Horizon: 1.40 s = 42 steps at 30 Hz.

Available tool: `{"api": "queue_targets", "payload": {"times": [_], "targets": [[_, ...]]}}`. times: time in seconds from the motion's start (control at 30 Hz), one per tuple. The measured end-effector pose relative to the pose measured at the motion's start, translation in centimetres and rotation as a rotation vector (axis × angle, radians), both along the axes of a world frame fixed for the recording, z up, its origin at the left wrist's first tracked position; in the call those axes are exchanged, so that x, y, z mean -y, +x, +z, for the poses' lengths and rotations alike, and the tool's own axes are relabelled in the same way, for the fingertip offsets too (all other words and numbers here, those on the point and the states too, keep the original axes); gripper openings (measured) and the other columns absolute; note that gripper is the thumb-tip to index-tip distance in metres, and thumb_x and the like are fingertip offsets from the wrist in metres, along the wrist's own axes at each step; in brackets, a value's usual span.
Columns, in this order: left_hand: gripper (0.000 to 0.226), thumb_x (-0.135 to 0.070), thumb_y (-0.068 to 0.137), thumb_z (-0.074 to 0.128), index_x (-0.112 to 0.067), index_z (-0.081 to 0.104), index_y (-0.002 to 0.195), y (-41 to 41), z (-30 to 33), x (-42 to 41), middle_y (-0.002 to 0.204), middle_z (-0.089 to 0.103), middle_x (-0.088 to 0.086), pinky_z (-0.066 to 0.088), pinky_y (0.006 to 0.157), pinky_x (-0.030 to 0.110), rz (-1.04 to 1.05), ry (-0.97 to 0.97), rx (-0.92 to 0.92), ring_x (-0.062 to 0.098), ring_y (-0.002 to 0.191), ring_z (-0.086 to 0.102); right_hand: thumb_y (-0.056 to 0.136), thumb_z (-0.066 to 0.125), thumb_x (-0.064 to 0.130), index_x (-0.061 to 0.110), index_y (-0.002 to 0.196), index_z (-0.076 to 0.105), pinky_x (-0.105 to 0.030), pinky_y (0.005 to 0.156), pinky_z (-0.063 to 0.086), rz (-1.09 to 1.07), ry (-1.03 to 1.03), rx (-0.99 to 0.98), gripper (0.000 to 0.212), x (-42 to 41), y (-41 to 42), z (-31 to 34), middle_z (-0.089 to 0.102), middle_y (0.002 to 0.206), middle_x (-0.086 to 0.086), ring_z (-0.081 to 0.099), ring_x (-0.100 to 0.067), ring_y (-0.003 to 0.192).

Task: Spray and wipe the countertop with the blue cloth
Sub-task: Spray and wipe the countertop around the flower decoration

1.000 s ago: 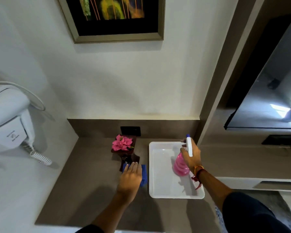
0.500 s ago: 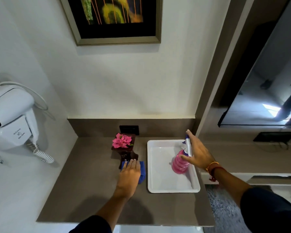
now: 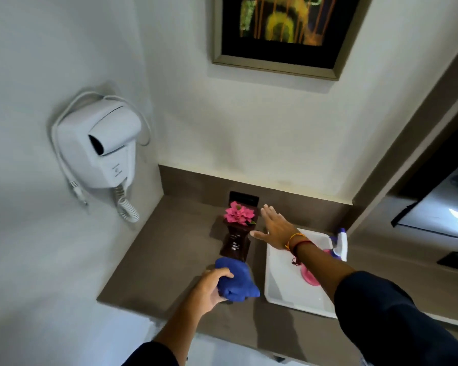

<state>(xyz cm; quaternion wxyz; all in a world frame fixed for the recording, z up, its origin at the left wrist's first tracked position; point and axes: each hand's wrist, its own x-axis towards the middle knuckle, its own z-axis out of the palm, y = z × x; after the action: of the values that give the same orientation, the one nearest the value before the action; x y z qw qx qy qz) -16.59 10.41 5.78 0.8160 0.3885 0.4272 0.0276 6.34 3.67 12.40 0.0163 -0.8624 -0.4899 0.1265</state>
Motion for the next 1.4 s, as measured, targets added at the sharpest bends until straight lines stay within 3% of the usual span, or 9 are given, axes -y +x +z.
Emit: {"api": "queue_targets", "payload": {"times": [0.17, 0.3, 0.4, 0.6, 0.73, 0.87, 1.13, 1.27, 1.4], "targets": [[0.032, 0.001, 0.083, 0.072, 0.005, 0.065, 0.114, -1.9, -0.8, -2.1, 0.115, 0.068, 0.03, 0.051, 0.097, 0.053, 0.105, 0.016, 0.106, 0.041, 0.11, 0.065, 0.092, 0.039, 0.062, 0.0, 0.154, 0.005, -0.044, 0.123, 0.014, -0.025, -0.144, 0.037, 0.094, -3.5, 0.0, 0.5, 0.002, 0.164, -0.016, 0.001, -0.028, 0.152], [0.038, 0.0, 0.088, 0.066, 0.006, 0.057, 0.124, -1.7, -1.7, -3.8, 0.122, 0.064, 0.026, 0.051, 0.097, 0.05, 0.239, 0.068, 0.012, 0.037, 0.112, 0.063, 0.093, 0.042, 0.058, 0.001, 0.154, 0.001, -0.046, 0.124, 0.011, -0.024, -0.213, -0.014, 0.093, -4.6, -0.1, 0.6, -0.002, 0.164, -0.015, -0.003, -0.027, 0.152], [0.037, 0.002, 0.09, 0.064, 0.006, 0.055, 0.125, 0.3, -1.9, -4.0, 0.121, 0.064, 0.027, 0.052, 0.091, 0.047, 0.396, 0.232, -0.139, 0.039, 0.11, 0.064, 0.092, 0.045, 0.058, 0.001, 0.154, 0.0, -0.046, 0.123, 0.012, -0.013, -0.23, -0.007, 0.095, -4.9, -0.1, 0.7, -0.003, 0.164, -0.016, -0.004, -0.028, 0.152], [0.036, 0.0, 0.093, 0.06, 0.004, 0.055, 0.128, 6.4, -0.8, -2.1, 0.111, 0.069, 0.025, 0.049, 0.079, 0.031, 0.457, 0.655, -0.086, 0.038, 0.102, 0.066, 0.089, 0.051, 0.058, -0.003, 0.153, 0.002, -0.045, 0.123, 0.015, 0.0, -0.241, -0.004, 0.101, -5.4, 0.3, 0.6, 0.002, 0.163, -0.02, 0.001, -0.031, 0.152], [0.062, -0.007, 0.097, 0.057, 0.001, 0.025, 0.149, 11.1, -1.1, 0.5, 0.136, 0.055, 0.026, 0.044, 0.105, 0.037, 0.456, 0.824, -0.129, 0.036, 0.125, 0.055, 0.089, 0.055, 0.053, -0.005, 0.152, 0.002, -0.044, 0.122, 0.016, -0.014, -0.232, -0.029, 0.101, -5.9, 0.7, -0.1, 0.001, 0.162, -0.022, 0.001, -0.032, 0.151], [0.079, -0.008, 0.095, 0.06, 0.002, 0.005, 0.151, 14.1, -2.4, 3.2, 0.158, 0.023, 0.026, 0.033, 0.117, 0.047, 0.307, 1.027, -0.372, 0.037, 0.145, 0.027, 0.088, 0.059, 0.05, -0.004, 0.152, 0.005, -0.045, 0.121, 0.019, -0.012, -0.209, -0.059, 0.1, -6.1, 1.2, -0.8, 0.005, 0.162, -0.022, 0.006, -0.035, 0.151], [0.066, -0.003, 0.092, 0.046, 0.013, 0.014, 0.147, 15.2, -10.3, 3.8, 0.153, 0.024, 0.036, 0.032, 0.116, 0.051, 0.033, 1.333, -0.54, 0.046, 0.143, 0.023, 0.087, 0.061, 0.049, -0.001, 0.153, 0.001, -0.045, 0.121, 0.018, -0.021, -0.202, -0.115, 0.102, -6.0, 2.6, -1.9, 0.003, 0.163, -0.021, 0.004, -0.035, 0.151], [0.067, 0.0, 0.089, 0.038, 0.009, 0.01, 0.149, 13.0, -12.7, 3.8, 0.155, 0.018, 0.036, 0.03, 0.115, 0.055, -0.165, 1.48, -0.496, 0.046, 0.145, 0.018, 0.09, 0.058, 0.049, -0.001, 0.153, -0.001, -0.043, 0.122, 0.016, 0.002, -0.218, -0.1, 0.1, -5.9, 2.0, -1.2, 0.0, 0.163, -0.021, 0.002, -0.034, 0.151], [0.076, -0.001, 0.089, 0.049, 0.003, 0.004, 0.15, 11.2, -14.1, 2.6, 0.157, 0.014, 0.032, 0.027, 0.116, 0.057, -0.318, 1.625, -0.479, 0.043, 0.147, 0.012, 0.091, 0.056, 0.049, -0.001, 0.153, -0.001, -0.043, 0.122, 0.016, 0.014, -0.222, -0.104, 0.098, -5.9, 1.7, -1.0, 0.0, 0.162, -0.022, 0.002, -0.034, 0.151]]}}
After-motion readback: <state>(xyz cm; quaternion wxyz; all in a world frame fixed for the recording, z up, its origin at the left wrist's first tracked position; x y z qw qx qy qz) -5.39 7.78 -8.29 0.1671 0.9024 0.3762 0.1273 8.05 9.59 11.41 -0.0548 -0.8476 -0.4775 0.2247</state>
